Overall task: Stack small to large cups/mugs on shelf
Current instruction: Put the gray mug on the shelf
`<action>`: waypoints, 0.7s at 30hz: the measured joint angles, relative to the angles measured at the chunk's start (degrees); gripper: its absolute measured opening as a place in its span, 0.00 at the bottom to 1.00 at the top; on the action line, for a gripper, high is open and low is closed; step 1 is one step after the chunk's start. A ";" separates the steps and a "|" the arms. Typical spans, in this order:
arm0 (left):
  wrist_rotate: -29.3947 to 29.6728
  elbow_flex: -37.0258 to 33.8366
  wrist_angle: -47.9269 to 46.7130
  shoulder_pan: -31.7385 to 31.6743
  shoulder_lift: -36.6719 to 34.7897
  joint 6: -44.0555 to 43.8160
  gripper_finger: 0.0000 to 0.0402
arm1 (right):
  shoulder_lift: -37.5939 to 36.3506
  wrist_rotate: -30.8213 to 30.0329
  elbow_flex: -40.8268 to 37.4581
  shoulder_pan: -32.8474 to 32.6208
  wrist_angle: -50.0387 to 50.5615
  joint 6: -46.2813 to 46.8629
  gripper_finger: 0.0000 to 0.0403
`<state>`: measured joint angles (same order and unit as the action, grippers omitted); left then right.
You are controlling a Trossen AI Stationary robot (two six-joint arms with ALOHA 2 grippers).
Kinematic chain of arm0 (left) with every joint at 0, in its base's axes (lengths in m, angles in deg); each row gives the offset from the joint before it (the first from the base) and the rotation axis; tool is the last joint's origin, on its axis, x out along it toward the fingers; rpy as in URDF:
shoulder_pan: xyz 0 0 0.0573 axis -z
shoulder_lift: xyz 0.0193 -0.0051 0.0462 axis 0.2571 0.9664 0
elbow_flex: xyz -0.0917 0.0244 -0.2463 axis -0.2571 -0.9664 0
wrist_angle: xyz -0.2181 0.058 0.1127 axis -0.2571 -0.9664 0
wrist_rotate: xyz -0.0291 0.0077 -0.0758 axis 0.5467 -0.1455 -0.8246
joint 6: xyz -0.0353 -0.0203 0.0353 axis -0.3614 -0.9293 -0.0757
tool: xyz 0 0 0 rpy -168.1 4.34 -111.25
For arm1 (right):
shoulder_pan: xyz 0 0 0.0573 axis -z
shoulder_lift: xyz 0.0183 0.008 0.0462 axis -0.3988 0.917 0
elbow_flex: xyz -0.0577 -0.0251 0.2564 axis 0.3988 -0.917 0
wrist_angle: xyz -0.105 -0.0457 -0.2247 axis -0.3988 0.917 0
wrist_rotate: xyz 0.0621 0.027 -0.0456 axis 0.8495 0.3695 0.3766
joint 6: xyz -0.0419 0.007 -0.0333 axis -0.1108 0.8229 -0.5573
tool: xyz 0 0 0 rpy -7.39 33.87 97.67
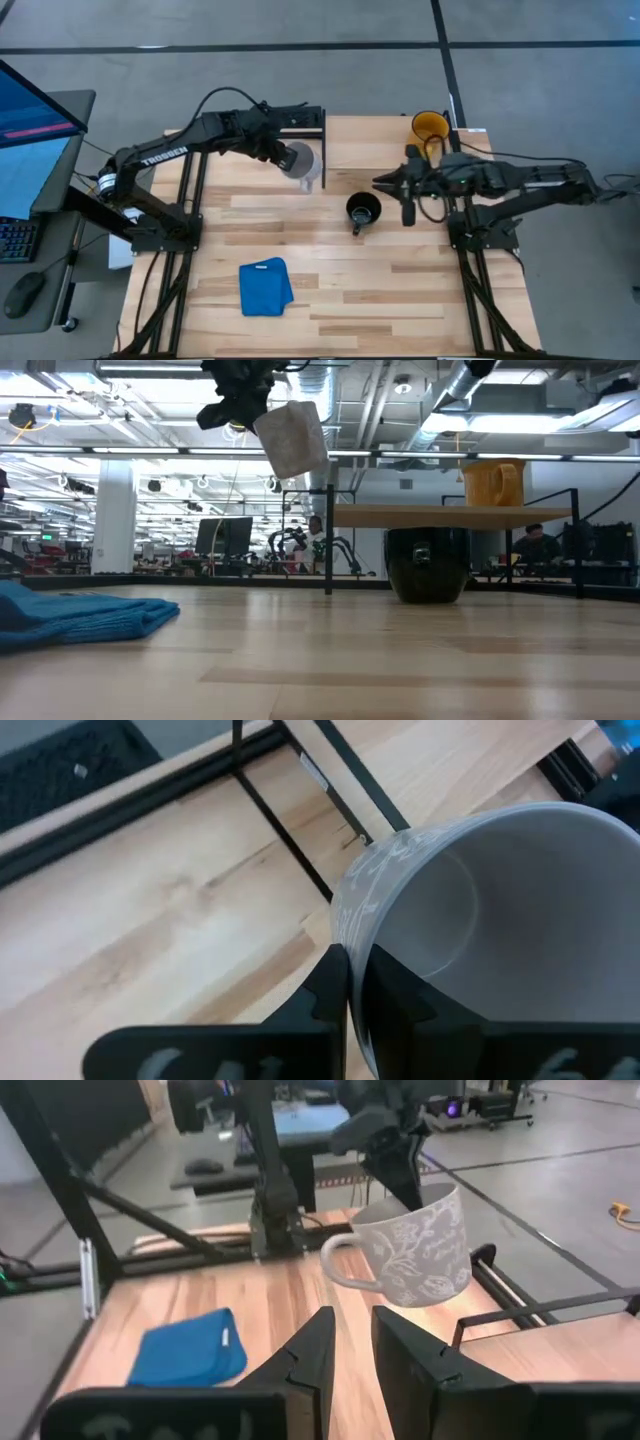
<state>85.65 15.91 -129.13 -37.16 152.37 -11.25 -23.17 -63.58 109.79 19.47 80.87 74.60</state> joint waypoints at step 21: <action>0.78 -0.04 -6.16 3.75 0.15 -8.31 0.01 | 17.91 0.40 7.44 -0.09 -0.88 11.58 0.23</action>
<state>86.43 15.86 -135.29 -33.41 152.52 -19.56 -5.26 -63.18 117.23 19.38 79.99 86.18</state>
